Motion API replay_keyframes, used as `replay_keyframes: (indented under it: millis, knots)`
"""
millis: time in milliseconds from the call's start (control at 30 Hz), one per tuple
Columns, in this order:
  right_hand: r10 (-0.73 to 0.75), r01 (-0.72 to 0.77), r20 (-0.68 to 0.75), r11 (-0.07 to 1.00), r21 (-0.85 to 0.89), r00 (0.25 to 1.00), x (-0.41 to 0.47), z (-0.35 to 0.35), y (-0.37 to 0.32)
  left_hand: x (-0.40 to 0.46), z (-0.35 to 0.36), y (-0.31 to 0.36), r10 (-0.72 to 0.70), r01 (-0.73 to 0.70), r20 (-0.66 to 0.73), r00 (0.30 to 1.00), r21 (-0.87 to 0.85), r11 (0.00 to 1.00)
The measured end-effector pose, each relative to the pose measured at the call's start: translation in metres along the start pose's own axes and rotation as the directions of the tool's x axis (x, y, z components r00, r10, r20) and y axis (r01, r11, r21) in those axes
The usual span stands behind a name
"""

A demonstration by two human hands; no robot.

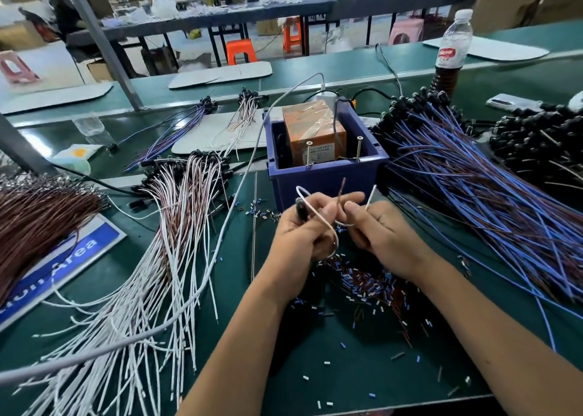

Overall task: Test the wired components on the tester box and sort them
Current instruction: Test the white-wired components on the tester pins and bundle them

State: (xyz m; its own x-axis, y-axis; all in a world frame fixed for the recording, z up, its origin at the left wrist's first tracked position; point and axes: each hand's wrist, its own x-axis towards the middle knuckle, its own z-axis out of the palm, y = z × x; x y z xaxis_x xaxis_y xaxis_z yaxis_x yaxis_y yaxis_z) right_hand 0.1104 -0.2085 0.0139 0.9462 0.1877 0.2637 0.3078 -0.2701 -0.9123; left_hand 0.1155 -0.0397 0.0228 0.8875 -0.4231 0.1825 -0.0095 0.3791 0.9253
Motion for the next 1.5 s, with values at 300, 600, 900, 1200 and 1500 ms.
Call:
replay_keyframes:
  millis: [300, 600, 900, 1200, 1500]
  knots:
    - [-0.138, 0.14, 0.029, 0.938, -0.317, 0.99, 0.004, 0.005, 0.008, 0.0, 0.002, -0.003, 0.037, -0.034, -0.029, 0.999, 0.112, 0.993]
    - [-0.011, 0.057, 0.088, 0.838, -0.543, 0.996, 0.006, -0.001, 0.005, -0.001, -0.001, -0.004, 0.108, -0.124, 0.087, 0.99, 0.202, 0.971]
    - [-0.092, 0.096, 0.04, 0.767, -0.634, 0.995, 0.002, 0.004, -0.001, 0.003, -0.003, -0.01, 0.168, -0.145, -0.062, 0.984, 0.274, 0.951]
    - [-0.157, 0.086, -0.123, 0.891, -0.445, 0.98, 0.005, 0.0, 0.005, 0.007, -0.009, -0.018, 0.165, -0.104, -0.131, 0.978, 0.381, 0.919]
    - [-0.067, 0.052, -0.094, 0.986, -0.159, 0.993, 0.004, 0.0, 0.0, 0.009, -0.014, -0.018, 0.239, -0.128, -0.269, 0.933, 0.371, 0.92]
